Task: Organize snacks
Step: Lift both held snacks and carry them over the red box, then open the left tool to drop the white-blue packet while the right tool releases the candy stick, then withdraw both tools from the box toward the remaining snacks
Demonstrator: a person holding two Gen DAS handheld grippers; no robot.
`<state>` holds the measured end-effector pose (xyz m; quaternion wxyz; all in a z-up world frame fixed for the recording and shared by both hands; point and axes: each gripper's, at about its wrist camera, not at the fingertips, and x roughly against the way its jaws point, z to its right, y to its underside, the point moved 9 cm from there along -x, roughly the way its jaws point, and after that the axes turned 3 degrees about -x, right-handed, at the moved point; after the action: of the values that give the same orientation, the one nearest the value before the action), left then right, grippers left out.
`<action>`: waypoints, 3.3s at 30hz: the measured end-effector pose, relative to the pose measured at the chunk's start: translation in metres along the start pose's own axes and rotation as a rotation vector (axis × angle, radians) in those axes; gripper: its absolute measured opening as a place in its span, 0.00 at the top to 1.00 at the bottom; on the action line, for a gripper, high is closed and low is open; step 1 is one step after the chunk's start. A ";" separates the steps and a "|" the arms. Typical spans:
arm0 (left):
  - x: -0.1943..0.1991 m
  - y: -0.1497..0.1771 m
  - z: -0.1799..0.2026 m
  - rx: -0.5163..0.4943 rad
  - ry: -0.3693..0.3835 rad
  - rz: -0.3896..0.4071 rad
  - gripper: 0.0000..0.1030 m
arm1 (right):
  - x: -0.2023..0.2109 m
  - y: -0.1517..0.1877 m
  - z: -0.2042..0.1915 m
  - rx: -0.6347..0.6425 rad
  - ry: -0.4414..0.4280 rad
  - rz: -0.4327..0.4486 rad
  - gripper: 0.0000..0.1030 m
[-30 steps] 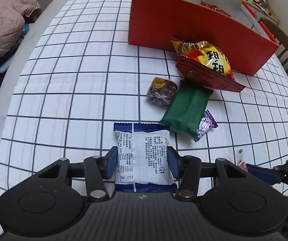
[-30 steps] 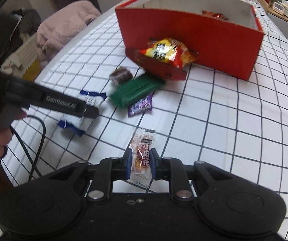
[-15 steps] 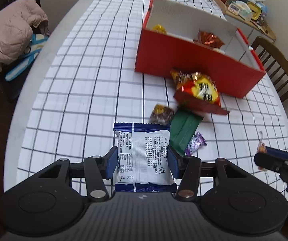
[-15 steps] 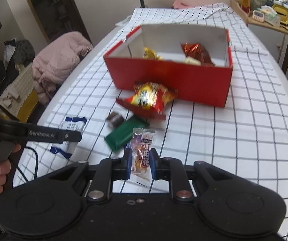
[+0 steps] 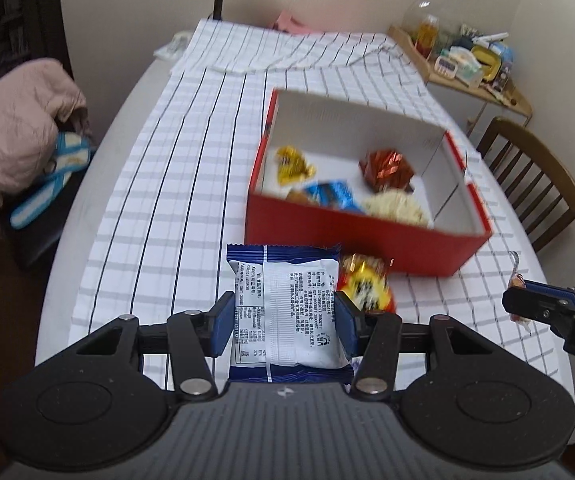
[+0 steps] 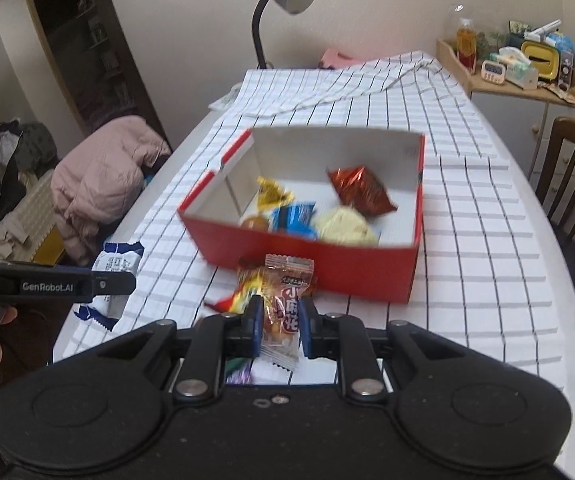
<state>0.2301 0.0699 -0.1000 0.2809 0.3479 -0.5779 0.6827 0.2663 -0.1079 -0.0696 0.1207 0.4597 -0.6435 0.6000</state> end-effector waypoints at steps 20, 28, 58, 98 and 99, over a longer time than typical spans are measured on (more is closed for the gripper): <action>-0.050 -0.106 0.037 -0.099 -0.048 0.017 0.50 | -0.056 -0.097 0.043 0.016 0.071 0.016 0.83; -0.093 -0.119 0.042 -0.109 -0.053 -0.041 0.50 | -0.103 -0.104 0.059 0.035 0.101 -0.057 0.83; -0.188 -0.099 0.044 -0.171 -0.102 -0.230 0.50 | -0.189 -0.082 0.059 0.095 0.109 -0.228 0.82; -0.036 -0.077 0.043 -0.113 0.035 0.013 0.40 | -0.058 -0.085 0.015 0.085 -0.027 -0.011 0.79; -0.033 -0.073 0.043 -0.113 0.040 0.016 0.40 | -0.055 -0.083 0.013 0.080 -0.040 -0.009 0.79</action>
<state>0.3136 0.0414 -0.0788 0.3060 0.3133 -0.6124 0.6582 0.3627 -0.0830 -0.0565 0.0918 0.4788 -0.6192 0.6155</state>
